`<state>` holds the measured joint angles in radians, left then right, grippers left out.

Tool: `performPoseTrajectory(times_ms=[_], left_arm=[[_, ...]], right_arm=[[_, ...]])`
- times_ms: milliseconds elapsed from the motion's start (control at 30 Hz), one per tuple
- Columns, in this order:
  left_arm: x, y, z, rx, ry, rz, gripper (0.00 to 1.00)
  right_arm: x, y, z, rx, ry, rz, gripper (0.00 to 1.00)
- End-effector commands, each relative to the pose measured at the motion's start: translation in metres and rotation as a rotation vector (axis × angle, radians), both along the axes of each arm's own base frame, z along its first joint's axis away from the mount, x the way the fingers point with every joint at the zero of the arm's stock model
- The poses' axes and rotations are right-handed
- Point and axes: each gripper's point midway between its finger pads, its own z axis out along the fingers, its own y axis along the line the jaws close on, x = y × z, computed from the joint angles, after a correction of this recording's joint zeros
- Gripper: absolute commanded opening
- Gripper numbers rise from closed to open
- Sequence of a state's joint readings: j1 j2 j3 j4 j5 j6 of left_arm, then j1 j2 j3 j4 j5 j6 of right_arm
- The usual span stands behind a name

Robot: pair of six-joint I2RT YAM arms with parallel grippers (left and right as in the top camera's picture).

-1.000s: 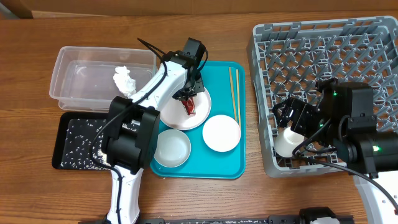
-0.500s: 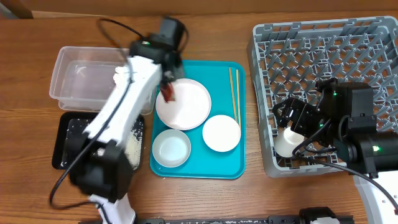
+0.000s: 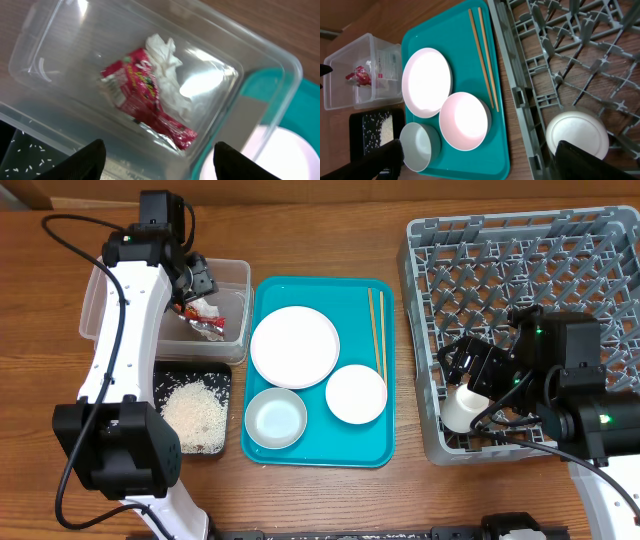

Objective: Sort waste into correct bins and load items into the dishwasher
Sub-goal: 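Move the wrapper over the clear bin and release it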

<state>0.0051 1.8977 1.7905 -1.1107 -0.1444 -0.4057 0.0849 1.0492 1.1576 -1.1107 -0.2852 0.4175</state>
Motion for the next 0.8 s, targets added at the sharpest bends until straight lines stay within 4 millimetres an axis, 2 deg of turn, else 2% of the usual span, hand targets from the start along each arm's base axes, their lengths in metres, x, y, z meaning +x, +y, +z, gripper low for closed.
performPoseTrajectory(times_ms=[0,33,200,300,333,367,400,567,767], left_arm=[[-0.016,-0.027,0.054,-0.014,-0.101,-0.171,0.72],[-0.022,-0.031,0.064,-0.009,-0.116,-0.196,0.72],[-0.073,-0.056,0.125,0.036,-0.207,-0.338,0.74],[-0.105,-0.061,0.149,0.061,-0.239,-0.366,0.78],[-0.114,-0.062,0.153,0.061,-0.244,-0.373,0.80],[-0.124,-0.062,0.158,0.060,-0.248,-0.378,0.97],[-0.133,-0.061,0.162,0.058,-0.250,-0.379,1.00],[-0.157,-0.056,0.166,0.058,-0.232,-0.379,1.00],[-0.158,-0.056,0.164,0.057,-0.222,-0.379,1.00]], right_arm=[[0.003,0.001,0.010,0.002,-0.033,0.008,0.99],[0.003,0.001,0.010,0.002,-0.033,0.008,0.99],[0.011,-0.005,0.014,-0.055,-0.092,0.019,1.00],[0.016,-0.005,0.019,-0.053,-0.121,0.018,1.00],[0.016,-0.005,0.020,-0.051,-0.124,0.019,1.00],[0.017,-0.005,0.020,-0.052,-0.126,0.019,1.00],[0.017,-0.005,0.020,-0.052,-0.125,0.019,1.00],[0.016,-0.005,0.019,-0.052,-0.119,0.018,1.00],[0.015,-0.005,0.018,-0.052,-0.113,0.018,1.00]])
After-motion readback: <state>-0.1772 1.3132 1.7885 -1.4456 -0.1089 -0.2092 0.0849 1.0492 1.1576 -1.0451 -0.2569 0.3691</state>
